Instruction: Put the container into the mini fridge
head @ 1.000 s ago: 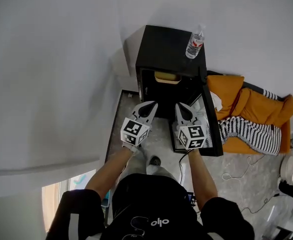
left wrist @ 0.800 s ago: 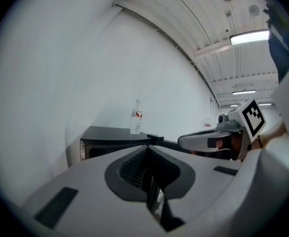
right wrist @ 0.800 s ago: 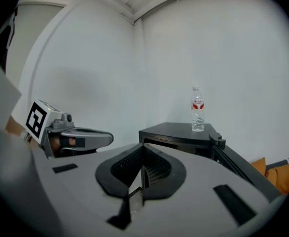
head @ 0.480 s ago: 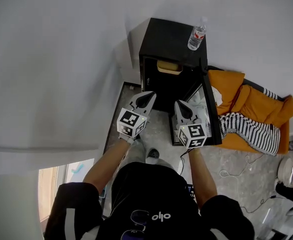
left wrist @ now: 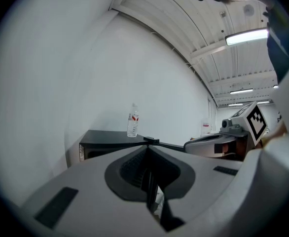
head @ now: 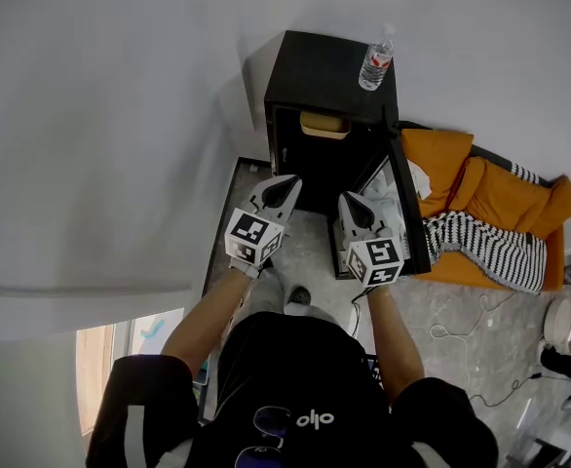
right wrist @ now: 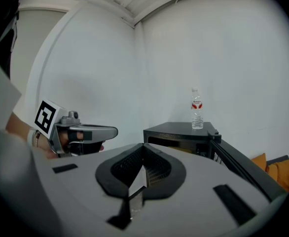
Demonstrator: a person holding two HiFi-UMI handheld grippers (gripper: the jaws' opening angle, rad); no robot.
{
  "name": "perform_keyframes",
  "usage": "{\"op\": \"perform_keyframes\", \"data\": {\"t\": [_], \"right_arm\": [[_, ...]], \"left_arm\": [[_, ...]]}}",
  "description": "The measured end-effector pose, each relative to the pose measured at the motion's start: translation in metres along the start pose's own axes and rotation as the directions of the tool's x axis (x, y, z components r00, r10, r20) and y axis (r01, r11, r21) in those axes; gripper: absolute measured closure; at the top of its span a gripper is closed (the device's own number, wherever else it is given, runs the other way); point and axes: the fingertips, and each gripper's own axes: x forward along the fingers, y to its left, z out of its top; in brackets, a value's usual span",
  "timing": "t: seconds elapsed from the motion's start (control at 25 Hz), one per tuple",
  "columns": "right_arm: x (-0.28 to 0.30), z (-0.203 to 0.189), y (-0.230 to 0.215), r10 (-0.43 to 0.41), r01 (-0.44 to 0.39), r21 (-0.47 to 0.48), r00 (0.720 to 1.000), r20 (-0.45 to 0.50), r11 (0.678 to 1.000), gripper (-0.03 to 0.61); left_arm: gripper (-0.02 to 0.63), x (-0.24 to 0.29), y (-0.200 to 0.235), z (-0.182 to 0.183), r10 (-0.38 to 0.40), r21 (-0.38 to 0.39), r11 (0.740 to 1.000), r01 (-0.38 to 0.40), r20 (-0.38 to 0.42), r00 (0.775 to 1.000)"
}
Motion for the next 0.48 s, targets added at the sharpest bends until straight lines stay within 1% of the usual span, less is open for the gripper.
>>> {"op": "perform_keyframes", "data": {"t": [0.48], "right_arm": [[0.0037, -0.0054, -0.0042, 0.004, -0.004, -0.001, 1.000, -0.015, 1.000, 0.572]], "left_arm": [[0.606, 0.0076, 0.0000, -0.0018, -0.008, 0.009, 1.000, 0.008, -0.007, 1.000]]}}
